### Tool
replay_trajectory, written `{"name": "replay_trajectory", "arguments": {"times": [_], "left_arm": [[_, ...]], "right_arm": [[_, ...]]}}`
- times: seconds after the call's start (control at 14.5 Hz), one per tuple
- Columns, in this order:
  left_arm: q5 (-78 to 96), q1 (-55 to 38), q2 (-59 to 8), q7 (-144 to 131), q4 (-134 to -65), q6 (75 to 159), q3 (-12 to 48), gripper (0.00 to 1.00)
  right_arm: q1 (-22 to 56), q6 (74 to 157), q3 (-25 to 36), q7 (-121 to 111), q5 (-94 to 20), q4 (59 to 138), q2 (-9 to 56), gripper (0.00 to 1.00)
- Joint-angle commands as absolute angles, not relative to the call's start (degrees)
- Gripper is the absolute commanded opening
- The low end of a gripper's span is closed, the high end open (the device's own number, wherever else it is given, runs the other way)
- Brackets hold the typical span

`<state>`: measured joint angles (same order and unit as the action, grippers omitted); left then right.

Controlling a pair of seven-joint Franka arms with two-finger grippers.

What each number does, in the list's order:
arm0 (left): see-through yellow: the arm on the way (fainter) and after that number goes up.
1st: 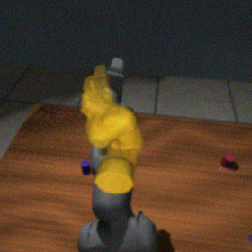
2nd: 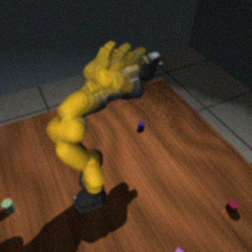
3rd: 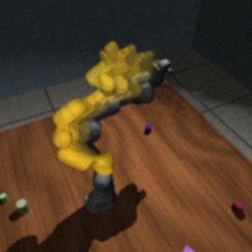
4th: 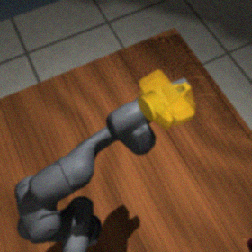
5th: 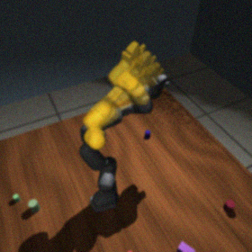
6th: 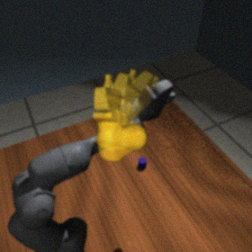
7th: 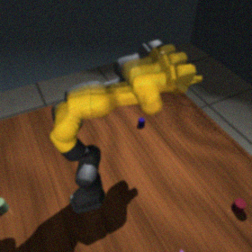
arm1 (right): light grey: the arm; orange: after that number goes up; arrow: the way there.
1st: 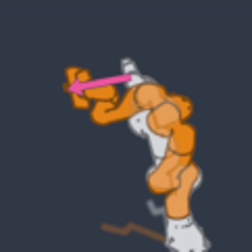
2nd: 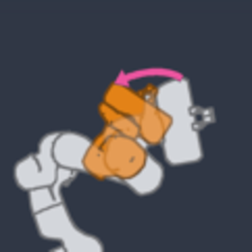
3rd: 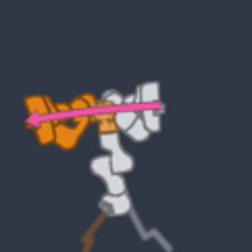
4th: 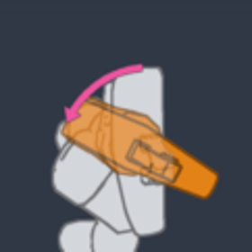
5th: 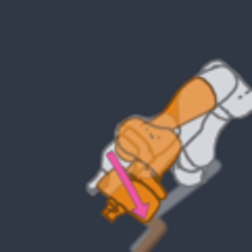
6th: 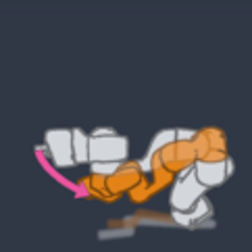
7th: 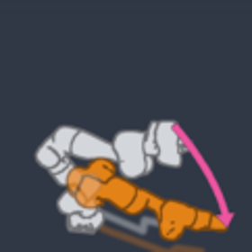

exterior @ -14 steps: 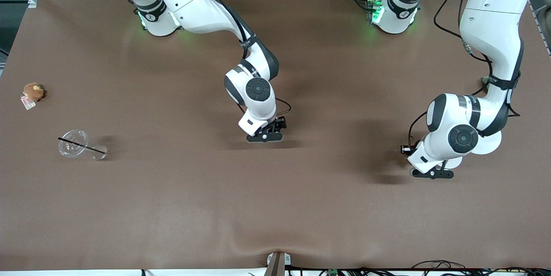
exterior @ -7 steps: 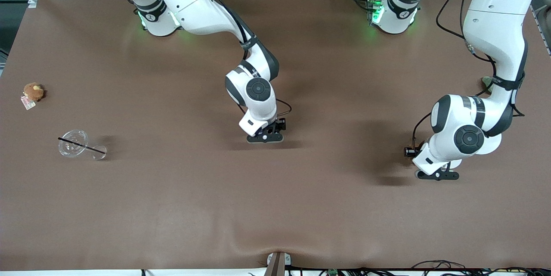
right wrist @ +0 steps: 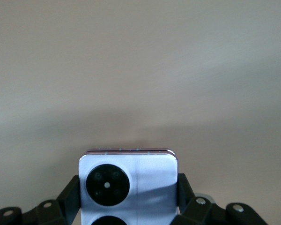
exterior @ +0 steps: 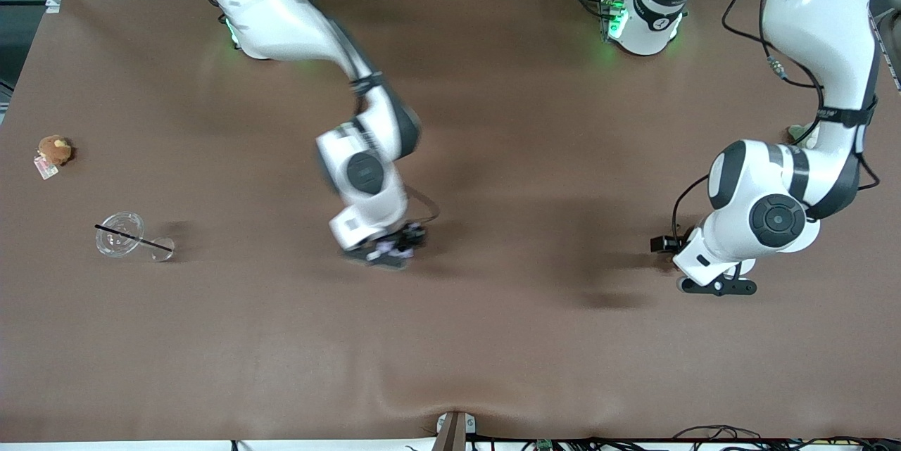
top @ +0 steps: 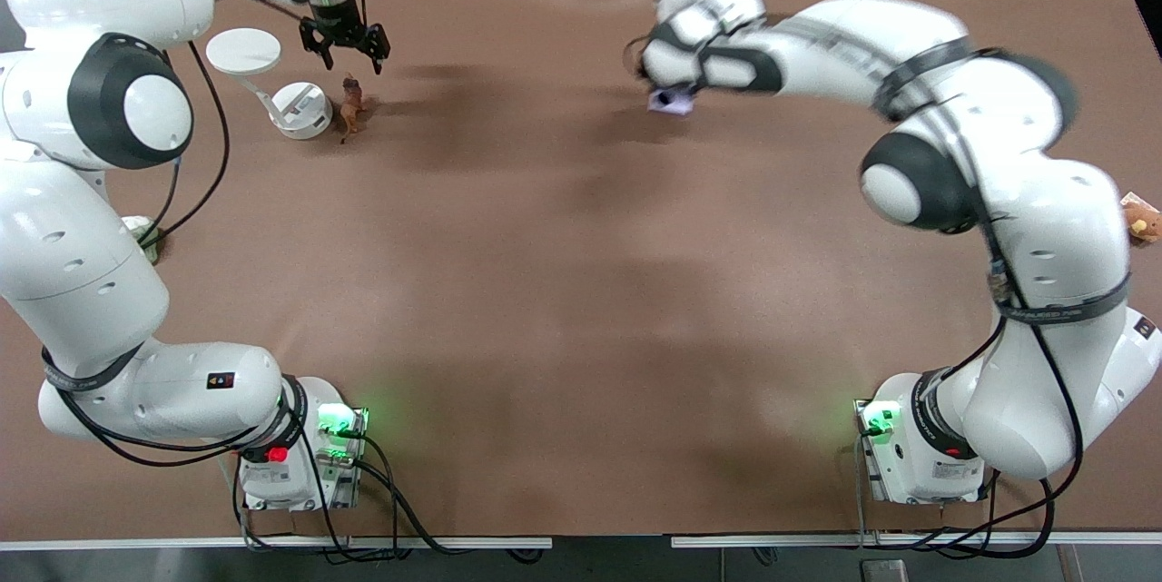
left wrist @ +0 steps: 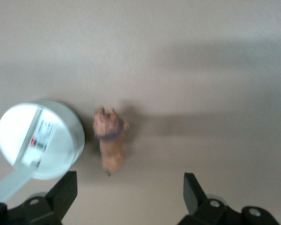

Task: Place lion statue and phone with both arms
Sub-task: 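Carry the phone with the right gripper while the left gripper releases lion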

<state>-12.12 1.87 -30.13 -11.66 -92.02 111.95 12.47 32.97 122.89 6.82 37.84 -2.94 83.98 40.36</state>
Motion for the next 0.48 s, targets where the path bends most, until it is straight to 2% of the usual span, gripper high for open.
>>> {"name": "replay_trajectory", "arguments": {"times": [0.0, 0.41], "left_arm": [[-13.27, 1.93, -28.13, -12.22, -85.89, 101.37, 15.28, 1.0], [-12.39, 2.37, -19.88, -10.99, -84.11, 92.48, 19.16, 1.0]], "right_arm": [[20.61, 119.44, 5.27, 22.83, -2.2, 87.97, 37.71, 0.17], [6.97, 127.6, 5.27, -5.06, -0.62, 91.05, 40.77, 0.2]]}}
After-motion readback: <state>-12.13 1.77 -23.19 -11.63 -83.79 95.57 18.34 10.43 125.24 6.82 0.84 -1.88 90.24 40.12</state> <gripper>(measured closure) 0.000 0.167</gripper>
